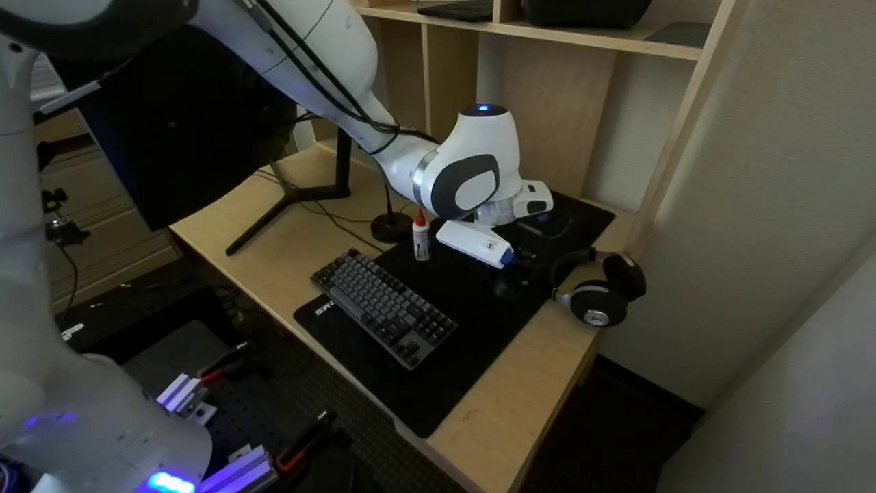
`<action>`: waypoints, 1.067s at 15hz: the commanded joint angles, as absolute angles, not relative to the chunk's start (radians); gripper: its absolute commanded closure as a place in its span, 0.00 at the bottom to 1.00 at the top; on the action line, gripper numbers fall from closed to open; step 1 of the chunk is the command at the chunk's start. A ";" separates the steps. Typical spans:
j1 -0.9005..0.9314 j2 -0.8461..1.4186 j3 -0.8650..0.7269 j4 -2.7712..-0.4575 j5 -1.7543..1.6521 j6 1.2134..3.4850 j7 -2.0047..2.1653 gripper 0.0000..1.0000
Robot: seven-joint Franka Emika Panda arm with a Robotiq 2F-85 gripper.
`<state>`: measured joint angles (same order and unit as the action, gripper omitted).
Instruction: Move the mouse to the left
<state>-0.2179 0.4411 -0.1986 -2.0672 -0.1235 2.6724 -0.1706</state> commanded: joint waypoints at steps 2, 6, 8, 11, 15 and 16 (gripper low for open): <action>-0.260 0.367 -0.245 -2.206 -0.193 2.656 -0.232 0.57; -0.309 0.370 -0.295 -2.311 -0.239 2.672 -0.271 0.57; -0.347 0.371 -0.303 -2.356 -0.229 2.662 -0.308 0.57; -0.404 0.353 -0.280 -2.436 -0.173 2.723 -0.355 0.57; -0.441 0.356 -0.250 -2.489 -0.097 2.838 -0.371 0.57; -0.441 0.349 -0.251 -2.499 -0.091 2.855 -0.363 0.57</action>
<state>-0.4121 0.3765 -0.2790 -2.4389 -0.1252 2.7806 -0.3450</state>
